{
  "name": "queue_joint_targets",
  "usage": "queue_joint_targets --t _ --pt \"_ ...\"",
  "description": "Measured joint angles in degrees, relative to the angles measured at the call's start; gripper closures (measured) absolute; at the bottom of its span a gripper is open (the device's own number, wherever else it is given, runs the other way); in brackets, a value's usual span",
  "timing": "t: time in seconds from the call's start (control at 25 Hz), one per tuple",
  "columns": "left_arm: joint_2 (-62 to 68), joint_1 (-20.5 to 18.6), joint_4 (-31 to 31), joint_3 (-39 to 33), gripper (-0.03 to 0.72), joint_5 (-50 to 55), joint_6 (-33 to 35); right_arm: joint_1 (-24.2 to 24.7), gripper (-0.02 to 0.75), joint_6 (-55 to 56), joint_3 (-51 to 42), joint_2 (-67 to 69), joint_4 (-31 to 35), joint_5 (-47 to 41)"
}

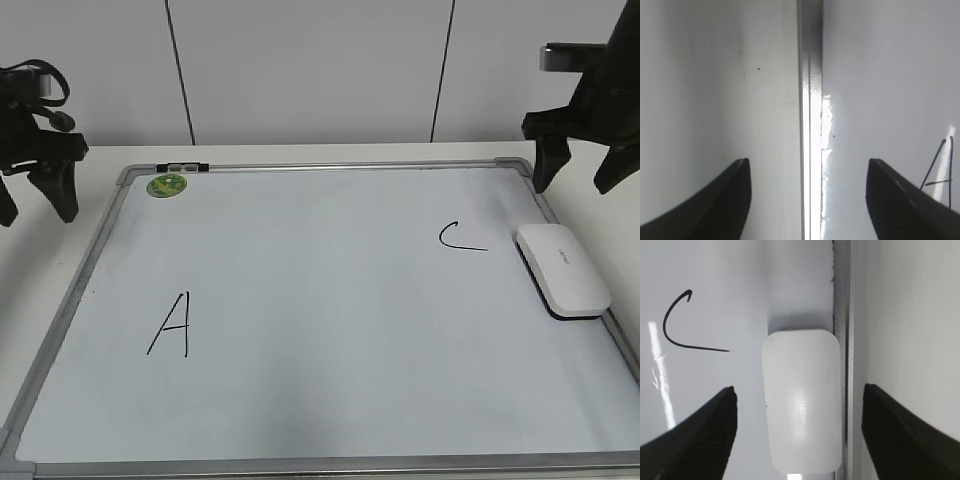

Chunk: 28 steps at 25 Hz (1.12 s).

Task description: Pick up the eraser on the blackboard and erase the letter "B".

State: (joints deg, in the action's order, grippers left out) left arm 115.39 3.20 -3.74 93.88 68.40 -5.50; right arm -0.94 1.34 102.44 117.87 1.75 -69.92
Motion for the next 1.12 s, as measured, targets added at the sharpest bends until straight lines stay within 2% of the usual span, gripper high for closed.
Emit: queue_joint_targets --t 0.24,0.4,0.64,0.88,1.12 --pt "-8.8 0.5 3.0 -1.9 0.147 -0.9 -2.0 -0.3 0.176 0.1 -9.9 -9.7 -0.1 0.0" --pt "-16.6 0.7 3.7 -6.9 0.147 -1.5 -2.4 -1.8 0.178 0.4 -19.4 -18.0 -0.2 1.8" --pt "-28.5 2.1 5.0 -19.5 0.146 -5.1 -2.5 -4.7 0.178 1.1 -30.8 -28.9 -0.2 9.7" --pt "-43.2 2.4 6.8 -35.0 0.146 -9.1 -2.5 -4.9 0.18 1.8 -36.8 -34.9 -0.2 11.6" --pt "-60.0 2.4 7.2 -46.7 0.146 -12.4 -2.5 -5.0 0.181 1.8 -44.3 -42.2 -0.2 11.9"
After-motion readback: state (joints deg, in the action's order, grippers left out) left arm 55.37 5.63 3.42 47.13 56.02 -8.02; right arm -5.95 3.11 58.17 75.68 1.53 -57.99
